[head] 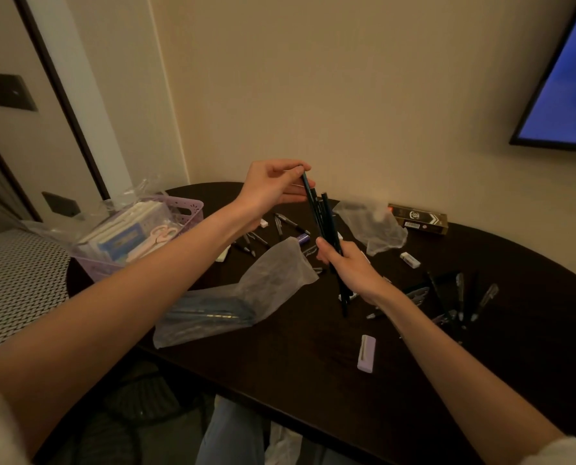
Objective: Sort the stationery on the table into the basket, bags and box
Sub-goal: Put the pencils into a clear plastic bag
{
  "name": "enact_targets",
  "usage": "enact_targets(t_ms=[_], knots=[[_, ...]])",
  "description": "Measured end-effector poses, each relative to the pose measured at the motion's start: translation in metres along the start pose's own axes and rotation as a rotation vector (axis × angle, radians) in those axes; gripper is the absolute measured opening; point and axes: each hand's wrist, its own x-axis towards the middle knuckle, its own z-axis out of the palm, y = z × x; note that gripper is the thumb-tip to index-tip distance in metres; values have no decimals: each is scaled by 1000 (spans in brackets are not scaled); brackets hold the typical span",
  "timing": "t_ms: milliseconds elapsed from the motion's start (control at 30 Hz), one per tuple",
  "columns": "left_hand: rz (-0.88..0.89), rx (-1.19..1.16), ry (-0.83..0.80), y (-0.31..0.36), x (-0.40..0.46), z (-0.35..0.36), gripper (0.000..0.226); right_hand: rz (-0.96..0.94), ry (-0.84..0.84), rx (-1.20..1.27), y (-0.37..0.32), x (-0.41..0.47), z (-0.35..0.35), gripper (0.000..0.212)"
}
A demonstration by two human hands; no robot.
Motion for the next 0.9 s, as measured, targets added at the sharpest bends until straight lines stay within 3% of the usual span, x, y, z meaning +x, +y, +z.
enact_targets(t_ms=[133, 267, 533, 900], knots=[[64, 32, -33, 4, -1, 6, 23, -54, -18, 131, 8, 0, 1, 34], [131, 148, -66, 1, -4, 15, 21, -75, 89, 127, 25, -4, 3, 30], [180, 318, -190, -4, -7, 27, 23, 9, 143, 260, 44, -12, 15, 26], [169, 451, -363, -17, -6, 35, 25, 72, 183, 238, 55, -20, 15, 31]])
